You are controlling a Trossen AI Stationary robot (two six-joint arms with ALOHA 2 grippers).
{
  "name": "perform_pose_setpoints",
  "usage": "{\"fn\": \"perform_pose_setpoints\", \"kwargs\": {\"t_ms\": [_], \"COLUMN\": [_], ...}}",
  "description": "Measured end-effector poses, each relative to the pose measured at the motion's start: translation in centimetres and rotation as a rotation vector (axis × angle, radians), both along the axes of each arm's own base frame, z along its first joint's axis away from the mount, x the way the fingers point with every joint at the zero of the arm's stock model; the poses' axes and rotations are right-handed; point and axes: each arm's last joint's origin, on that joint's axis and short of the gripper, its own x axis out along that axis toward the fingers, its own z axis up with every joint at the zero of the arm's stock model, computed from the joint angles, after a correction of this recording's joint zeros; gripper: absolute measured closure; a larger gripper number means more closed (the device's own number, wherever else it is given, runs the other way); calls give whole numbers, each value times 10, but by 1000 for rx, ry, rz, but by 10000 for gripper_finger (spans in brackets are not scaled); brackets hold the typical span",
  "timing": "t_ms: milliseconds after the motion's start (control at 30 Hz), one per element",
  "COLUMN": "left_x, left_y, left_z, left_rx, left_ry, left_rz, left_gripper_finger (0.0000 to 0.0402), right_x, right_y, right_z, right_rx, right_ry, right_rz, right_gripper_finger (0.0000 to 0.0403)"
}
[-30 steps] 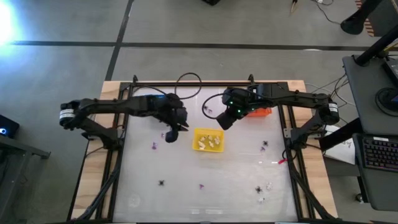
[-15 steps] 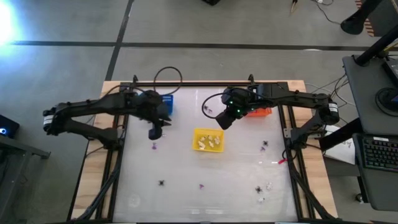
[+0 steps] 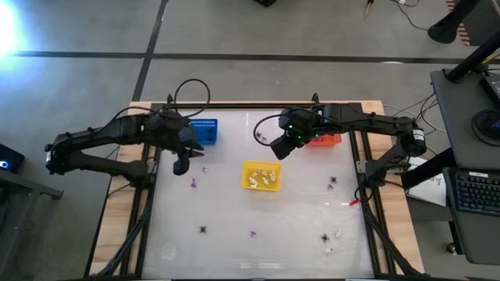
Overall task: Sort Halloween decoration
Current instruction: Put the purple witch hat toy into the orange bin
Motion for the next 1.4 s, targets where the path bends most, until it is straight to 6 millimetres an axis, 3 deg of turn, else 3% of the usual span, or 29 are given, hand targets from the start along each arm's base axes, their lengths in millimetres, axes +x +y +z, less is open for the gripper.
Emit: {"fn": "perform_pose_setpoints", "kwargs": {"t_ms": [200, 400, 600, 1400], "left_x": [-3, -2, -2, -2], "left_y": [0, 0, 0, 0], "left_z": [-2, -2, -3, -3], "left_rx": [12, 21, 23, 22], "left_ry": [31, 39, 40, 40], "left_rz": [-1, -9, -9, -9], "left_gripper_finger": [326, 326, 326, 326], "right_x": [0, 0, -4, 4], "right_y": [0, 0, -19, -29], "right_z": [0, 0, 1, 6], "right_rx": [3, 7, 242, 72], "right_ry": [3, -2, -48, -144], "right_rz": [-5, -12, 32, 107], "right_gripper_finger": [296, 266, 267, 275]}}
